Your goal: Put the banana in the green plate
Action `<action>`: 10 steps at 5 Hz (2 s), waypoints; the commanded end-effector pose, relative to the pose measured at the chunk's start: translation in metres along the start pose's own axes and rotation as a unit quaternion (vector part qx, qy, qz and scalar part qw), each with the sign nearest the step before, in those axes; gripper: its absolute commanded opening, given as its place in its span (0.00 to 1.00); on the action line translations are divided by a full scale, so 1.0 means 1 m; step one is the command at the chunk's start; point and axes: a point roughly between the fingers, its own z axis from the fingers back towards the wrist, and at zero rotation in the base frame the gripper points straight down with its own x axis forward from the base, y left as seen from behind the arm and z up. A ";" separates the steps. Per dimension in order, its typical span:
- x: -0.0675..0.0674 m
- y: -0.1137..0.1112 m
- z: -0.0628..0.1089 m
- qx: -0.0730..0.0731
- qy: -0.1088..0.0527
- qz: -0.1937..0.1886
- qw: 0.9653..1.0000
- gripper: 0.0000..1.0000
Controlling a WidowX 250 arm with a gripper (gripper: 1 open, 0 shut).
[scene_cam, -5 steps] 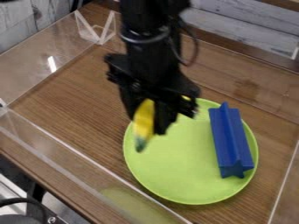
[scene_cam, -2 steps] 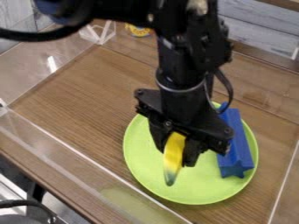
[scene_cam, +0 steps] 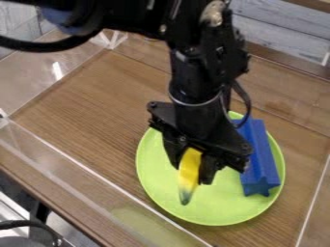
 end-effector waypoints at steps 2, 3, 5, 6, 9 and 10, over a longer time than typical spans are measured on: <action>0.006 0.005 0.000 -0.004 -0.007 0.010 1.000 0.00; 0.007 0.006 -0.003 -0.004 -0.004 0.012 1.000 0.00; 0.009 0.009 -0.007 -0.003 0.003 0.018 1.000 0.00; 0.011 0.010 -0.010 -0.002 0.007 0.022 1.000 0.00; 0.015 0.015 -0.005 -0.003 0.009 0.022 1.000 1.00; 0.018 0.017 -0.004 -0.004 0.008 0.023 1.000 1.00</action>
